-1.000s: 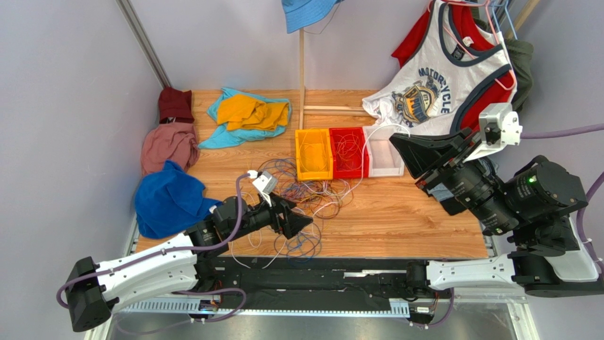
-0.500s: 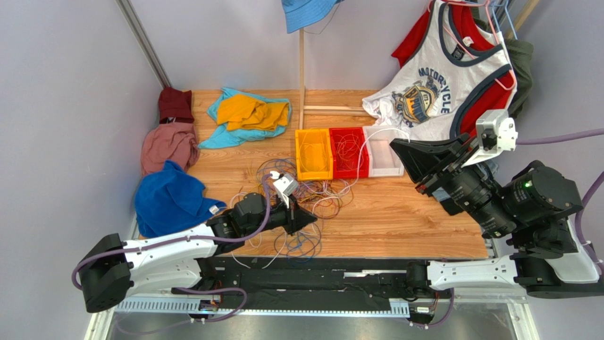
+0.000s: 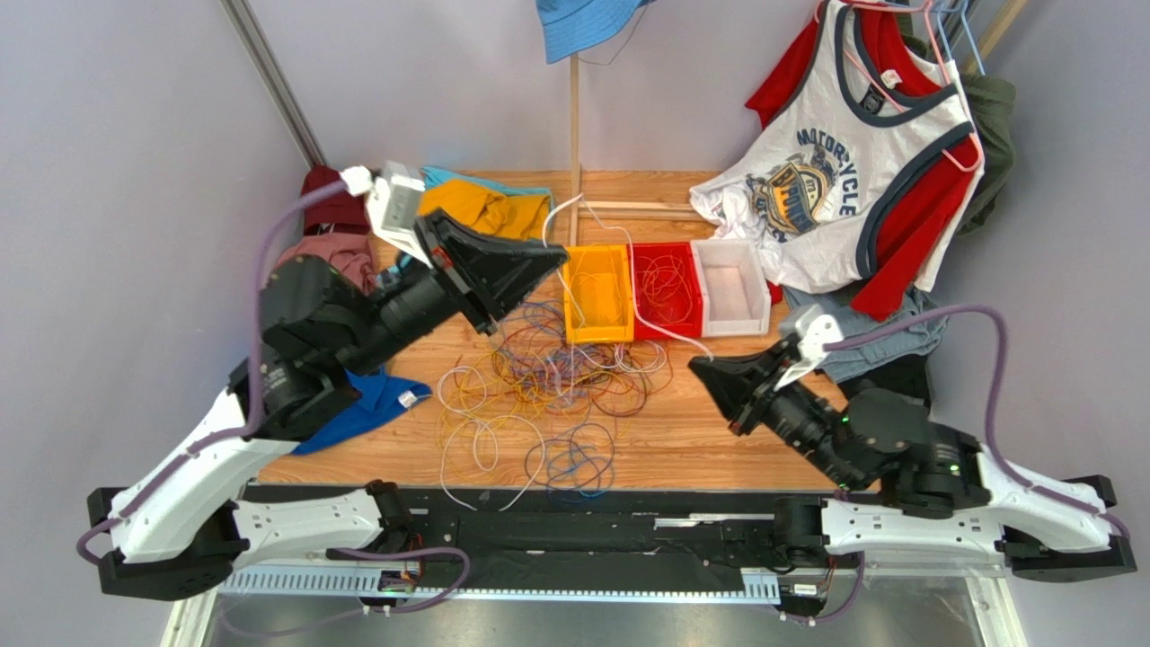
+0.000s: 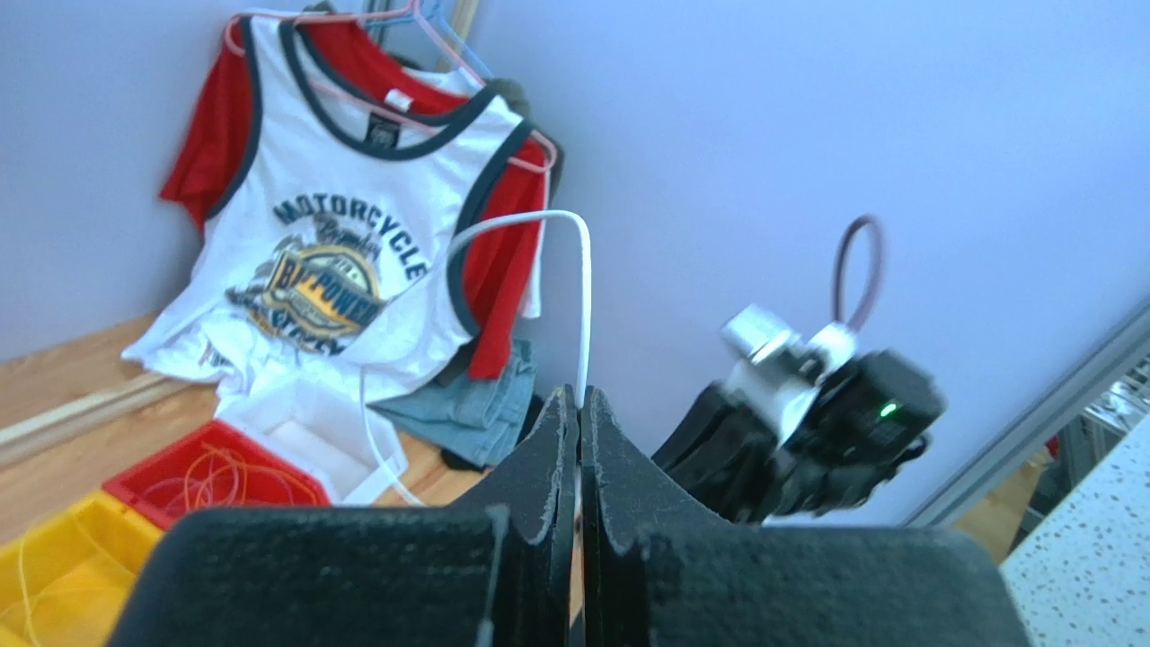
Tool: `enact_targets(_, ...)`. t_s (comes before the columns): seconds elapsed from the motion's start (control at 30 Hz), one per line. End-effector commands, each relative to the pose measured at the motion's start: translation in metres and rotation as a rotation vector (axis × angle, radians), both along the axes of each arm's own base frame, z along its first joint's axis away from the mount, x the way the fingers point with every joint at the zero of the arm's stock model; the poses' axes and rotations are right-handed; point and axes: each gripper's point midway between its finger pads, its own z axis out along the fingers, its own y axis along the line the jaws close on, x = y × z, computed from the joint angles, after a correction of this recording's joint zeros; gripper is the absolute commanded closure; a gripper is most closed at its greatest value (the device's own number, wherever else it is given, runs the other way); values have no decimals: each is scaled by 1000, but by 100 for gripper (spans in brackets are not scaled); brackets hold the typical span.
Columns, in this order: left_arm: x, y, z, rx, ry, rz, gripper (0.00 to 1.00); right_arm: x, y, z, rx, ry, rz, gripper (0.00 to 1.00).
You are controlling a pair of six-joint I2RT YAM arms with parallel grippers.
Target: Untangle the cables
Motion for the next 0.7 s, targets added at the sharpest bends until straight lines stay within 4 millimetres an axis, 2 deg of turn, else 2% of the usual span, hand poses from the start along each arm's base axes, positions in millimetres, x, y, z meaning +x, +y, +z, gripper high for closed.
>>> enact_targets(0.0, 0, -24, -17, 145, 57, -67, 100, -9, 29, 9, 147, 2, 80, 98)
enact_targets(0.03, 1, -33, -20, 156, 74, -88, 100, -8, 33, 15, 185, -12, 81, 87)
enact_targets(0.1, 1, -37, -18, 154, 81, -100, 100, -9, 44, 6, 174, -24, 100, 77)
enact_targets(0.13, 2, -42, -21, 160, 92, -107, 100, -10, 47, 11, 200, -31, 113, 73)
enact_targets(0.17, 2, -44, -22, 163, 94, -110, 100, -14, 53, 8, 195, -26, 137, 62)
enact_targets(0.23, 4, -46, -23, 165, 99, -109, 100, -20, 60, 5, 184, -15, 185, 48)
enact_targets(0.47, 4, -56, -22, 165, 113, -136, 100, -21, 90, -15, 145, 6, 215, 41)
enact_targets(0.53, 4, -60, -24, 171, 118, -142, 100, -19, 94, -15, 147, -2, 204, 40)
enact_targets(0.67, 2, -61, -22, 175, 118, -149, 100, -6, 97, -27, 98, -2, 128, 40)
